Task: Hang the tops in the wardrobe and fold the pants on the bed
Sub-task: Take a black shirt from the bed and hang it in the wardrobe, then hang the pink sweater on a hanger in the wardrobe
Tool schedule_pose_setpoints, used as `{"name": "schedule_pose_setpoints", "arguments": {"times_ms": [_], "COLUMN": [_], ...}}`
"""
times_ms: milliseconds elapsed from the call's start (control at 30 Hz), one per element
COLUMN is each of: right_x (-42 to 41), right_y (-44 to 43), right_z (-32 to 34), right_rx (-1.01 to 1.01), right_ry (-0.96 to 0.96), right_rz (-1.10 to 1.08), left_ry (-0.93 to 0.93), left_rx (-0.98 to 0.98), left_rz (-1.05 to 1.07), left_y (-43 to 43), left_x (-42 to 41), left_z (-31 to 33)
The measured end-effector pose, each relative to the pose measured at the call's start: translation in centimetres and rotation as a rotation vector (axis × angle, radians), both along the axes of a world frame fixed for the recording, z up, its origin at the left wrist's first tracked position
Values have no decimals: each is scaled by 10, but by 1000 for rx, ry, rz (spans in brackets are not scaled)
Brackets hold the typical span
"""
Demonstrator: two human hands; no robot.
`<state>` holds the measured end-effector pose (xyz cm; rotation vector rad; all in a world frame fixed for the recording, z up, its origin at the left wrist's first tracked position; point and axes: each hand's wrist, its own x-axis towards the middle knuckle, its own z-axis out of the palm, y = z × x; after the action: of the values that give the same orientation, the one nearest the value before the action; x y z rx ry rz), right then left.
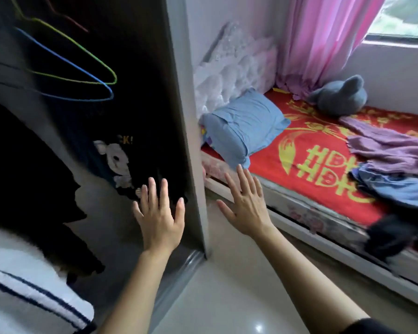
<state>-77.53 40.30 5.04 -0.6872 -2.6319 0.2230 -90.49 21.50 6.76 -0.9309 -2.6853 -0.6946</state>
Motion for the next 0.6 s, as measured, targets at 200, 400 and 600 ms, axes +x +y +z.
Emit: {"name": "schedule_pose_setpoints", "arguments": {"times_ms": [200, 400, 600], "right_x": [176, 359, 451], "right_y": [128, 230, 303], "right_z": [-16, -42, -71], "right_rx": [-18, -54, -153], "right_ry": [91, 89, 115], "right_rz": [-320, -659, -881], "left_ry": [-65, -105, -170], "left_rx": [55, -29, -160], "left_rz": [-240, -599, -783], "left_y": [186, 346, 448], "left_x": [132, 288, 361], "left_z": [-7, -32, -68]}}
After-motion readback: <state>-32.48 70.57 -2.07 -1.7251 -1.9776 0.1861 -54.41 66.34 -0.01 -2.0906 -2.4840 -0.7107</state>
